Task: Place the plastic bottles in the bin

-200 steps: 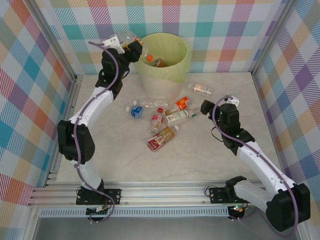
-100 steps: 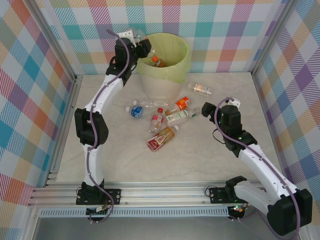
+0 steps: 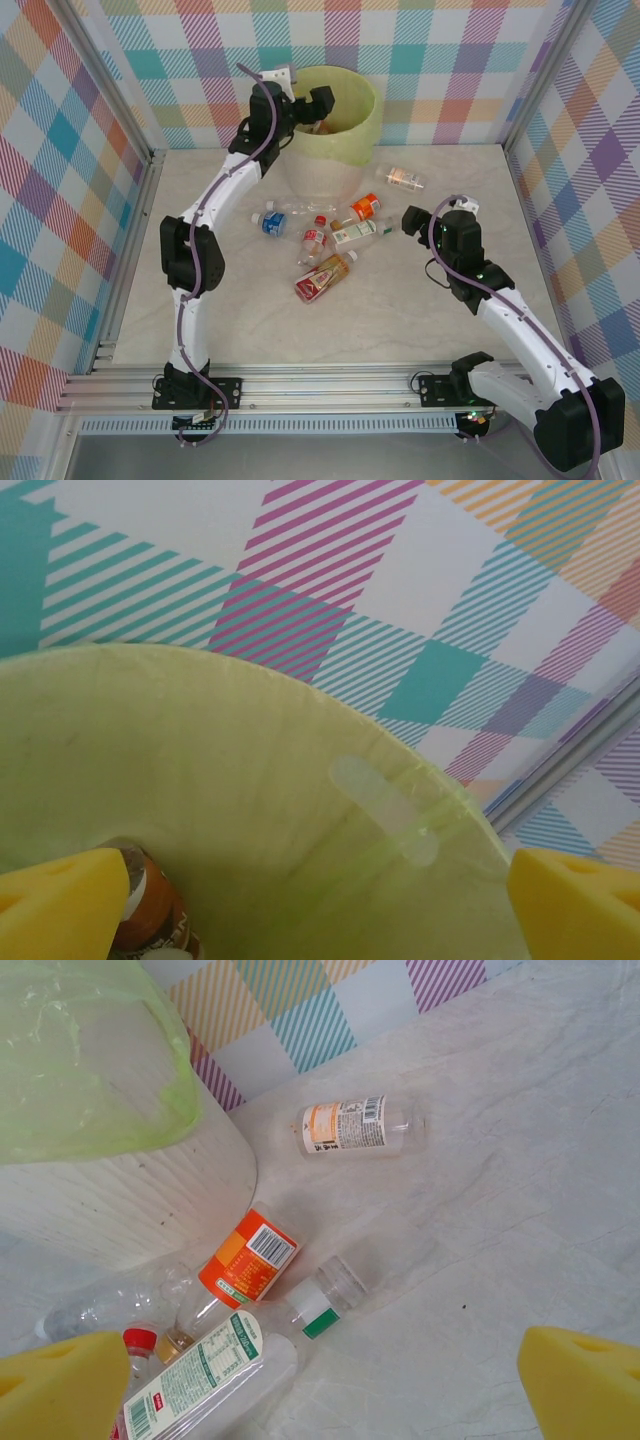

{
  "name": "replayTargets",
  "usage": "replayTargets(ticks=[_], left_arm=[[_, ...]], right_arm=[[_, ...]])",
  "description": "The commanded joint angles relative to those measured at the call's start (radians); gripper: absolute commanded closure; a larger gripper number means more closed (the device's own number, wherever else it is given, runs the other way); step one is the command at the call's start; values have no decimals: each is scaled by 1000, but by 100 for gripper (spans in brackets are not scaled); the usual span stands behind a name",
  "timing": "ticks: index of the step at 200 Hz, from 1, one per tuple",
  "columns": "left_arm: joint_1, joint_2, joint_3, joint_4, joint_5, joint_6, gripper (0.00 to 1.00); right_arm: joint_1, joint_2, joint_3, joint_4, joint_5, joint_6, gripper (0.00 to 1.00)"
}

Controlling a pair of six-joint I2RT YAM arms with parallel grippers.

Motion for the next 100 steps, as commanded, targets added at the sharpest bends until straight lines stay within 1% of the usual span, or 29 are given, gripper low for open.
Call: replayTargets(ticks=[1,28,42,66,86,100], left_arm=[[22,-45,13,-30,-25,-77,0],[24,-75,-7,-57,-10,-45,0],[23,-90,-7,-74,27,-51,0],[24,-120,6,-115,108,-95,0],[25,-149,8,-172,84,-167,0],[32,-181,-25,-161,93,-198,0]], right_arm=[[-8,16,17,12,-11,-1,0],[-8,68,-5,30,-21,106,0],[-8,106,-19,51,-53,160,0],[-8,180,-15,47,-113,232,0],[-8,246,-12,38,-157,316,0],[-8,287,-10,36,-183,373,0]])
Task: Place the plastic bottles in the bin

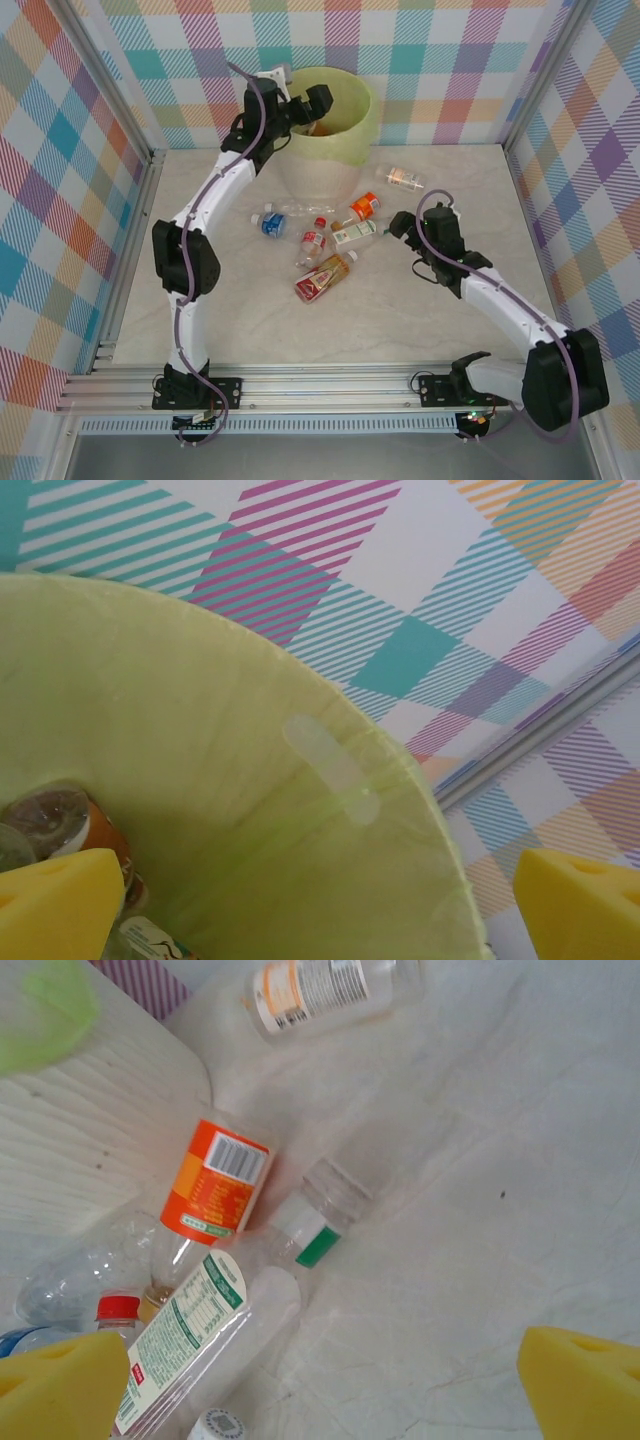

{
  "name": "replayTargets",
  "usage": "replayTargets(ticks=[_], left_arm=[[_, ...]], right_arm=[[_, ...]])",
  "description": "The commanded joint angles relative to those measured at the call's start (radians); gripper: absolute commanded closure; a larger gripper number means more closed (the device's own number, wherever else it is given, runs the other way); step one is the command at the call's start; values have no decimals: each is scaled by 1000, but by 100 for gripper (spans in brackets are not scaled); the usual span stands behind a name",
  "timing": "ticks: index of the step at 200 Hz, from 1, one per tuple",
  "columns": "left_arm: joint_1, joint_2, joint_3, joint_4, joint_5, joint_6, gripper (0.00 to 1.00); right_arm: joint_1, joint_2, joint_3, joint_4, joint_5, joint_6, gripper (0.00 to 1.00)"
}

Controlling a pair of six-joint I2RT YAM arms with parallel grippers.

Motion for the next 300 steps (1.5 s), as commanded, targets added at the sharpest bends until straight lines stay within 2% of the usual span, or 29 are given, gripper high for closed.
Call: replayTargets(ticks=[1,43,79,93,105,128,147,172,214,256,300], left_arm=[[27,-117,-27,-33,20,-86,0],[31,-188,-94,2,108,-131,0],[19,-225,-92,-57,136,-146,0],[10,-249,-102,-105,93,-75,0],[6,-286,-152,-118,6,-35,0],[6,-413,-378,36,-107,-27,0],[6,-516,-551,155,-159,-21,0],[6,-605,-656,87,-250,-50,0],[15,-723,-882,88,-315,-133,0],[35,-789,-984,54,-363,-158,0],[45,-819,-1029,39,-383,-163,0]], right_arm=[[-7,54,-2,11,-74,140,0],[-6,171,48,64,-195,175,0],[7,284,88,108,-263,278,0],[17,338,105,138,-299,325,0],[26,390,136,150,-336,349,0],[49,471,201,152,-372,359,0],[73,514,245,143,-349,369,0],[102,552,297,106,-273,381,0],[146,618,387,-33,-135,401,0],[163,682,467,-173,-91,317,0],[162,648,428,-233,-22,235,1]])
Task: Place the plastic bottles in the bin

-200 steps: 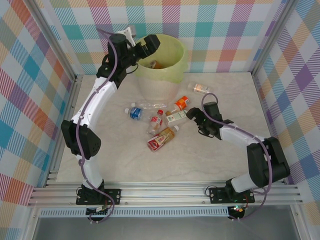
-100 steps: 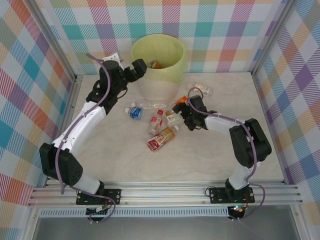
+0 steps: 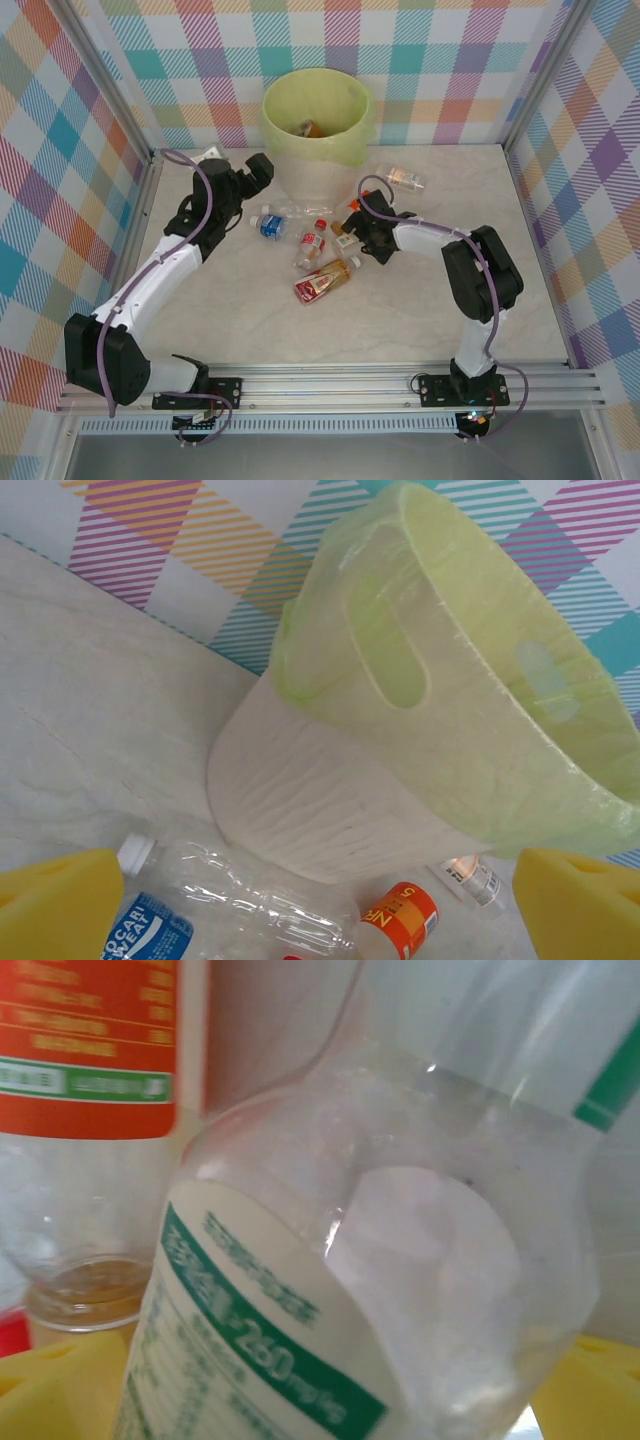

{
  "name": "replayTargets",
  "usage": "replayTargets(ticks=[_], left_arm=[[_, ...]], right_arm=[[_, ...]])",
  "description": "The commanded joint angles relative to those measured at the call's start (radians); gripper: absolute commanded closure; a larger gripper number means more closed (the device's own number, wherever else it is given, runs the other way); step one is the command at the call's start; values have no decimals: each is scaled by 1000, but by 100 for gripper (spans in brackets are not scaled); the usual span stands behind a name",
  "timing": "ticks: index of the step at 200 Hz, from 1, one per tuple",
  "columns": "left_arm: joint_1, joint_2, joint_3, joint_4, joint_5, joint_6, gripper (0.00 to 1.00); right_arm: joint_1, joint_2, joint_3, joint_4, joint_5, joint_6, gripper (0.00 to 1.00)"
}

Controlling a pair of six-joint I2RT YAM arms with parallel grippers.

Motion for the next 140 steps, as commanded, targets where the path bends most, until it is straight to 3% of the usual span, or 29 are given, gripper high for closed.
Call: replayTargets(ticks=[1,45,91,140], left_arm=[[15,-44,-20,-8,-37,-13,0],[26,-44,-49,-17,-52,-34,0],[36,-34,-84,-31,-49,-73,0],[50,-41,-104,-53,-54,-76,0]], right_arm=[[3,-32,-19,-84,72,-76,1],[-15,-101,-96,-76,94,-164,9],[-15,-51,-25,-160,78,-228,3],[-15,-61,-47,-119,94,-262,25]])
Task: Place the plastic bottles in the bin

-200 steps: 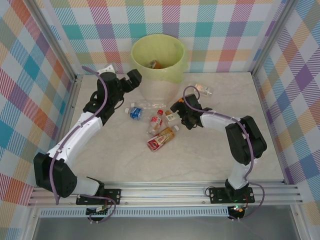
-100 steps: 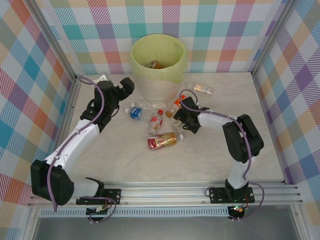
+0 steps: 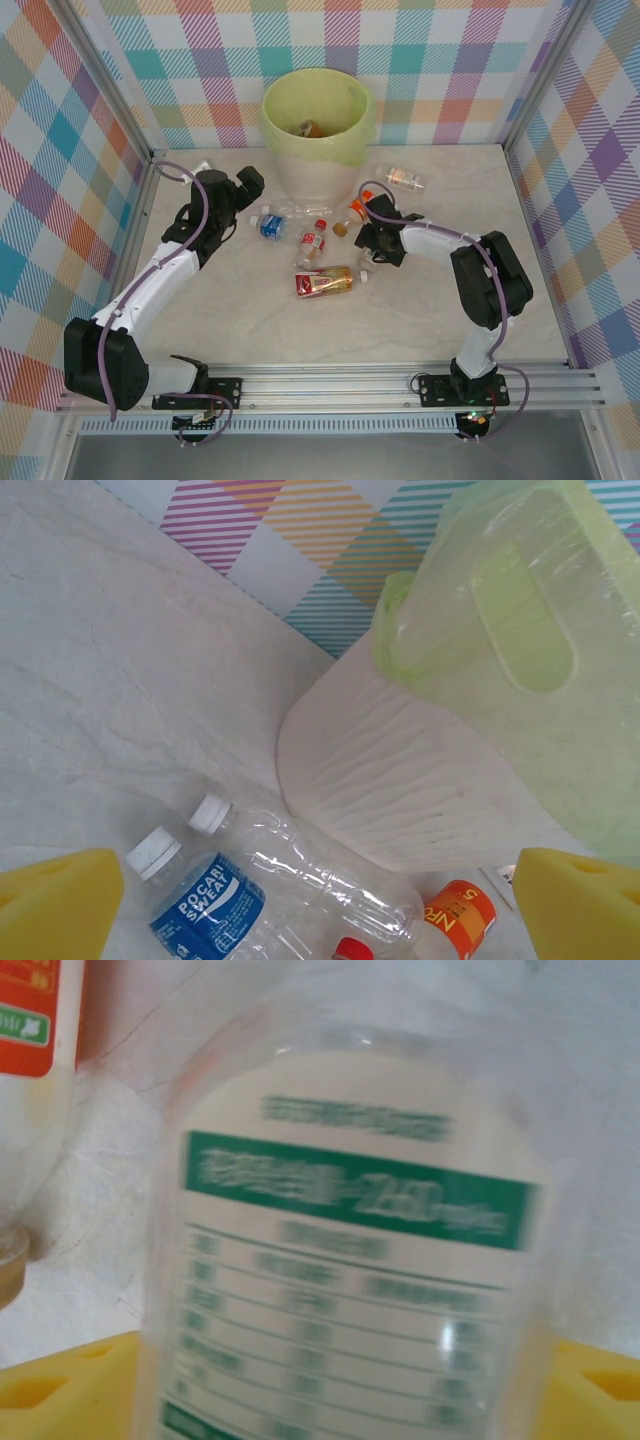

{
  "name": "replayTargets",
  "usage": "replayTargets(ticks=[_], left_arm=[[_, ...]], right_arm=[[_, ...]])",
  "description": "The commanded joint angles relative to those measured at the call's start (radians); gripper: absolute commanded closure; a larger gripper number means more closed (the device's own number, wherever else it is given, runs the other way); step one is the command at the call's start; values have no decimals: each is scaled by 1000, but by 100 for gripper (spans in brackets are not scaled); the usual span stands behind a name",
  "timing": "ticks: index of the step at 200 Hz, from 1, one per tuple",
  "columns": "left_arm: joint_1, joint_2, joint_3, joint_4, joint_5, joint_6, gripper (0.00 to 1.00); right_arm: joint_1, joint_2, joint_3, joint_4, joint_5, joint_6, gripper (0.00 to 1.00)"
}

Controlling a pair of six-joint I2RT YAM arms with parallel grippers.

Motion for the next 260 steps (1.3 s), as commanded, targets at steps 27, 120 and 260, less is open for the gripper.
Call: replayTargets(ticks=[27,120,260], left_arm=[[26,-17,-28,-22,-20,-9,0],[43,25,-113,-58,92,-8,0],[50,115,-199,-14,179,-73,0]], right_arm=[[0,-22,-28,33,38,-32,36],[0,-335,-159,230,141,-294,51],[-2,-434,158,509,-285,-688,52]])
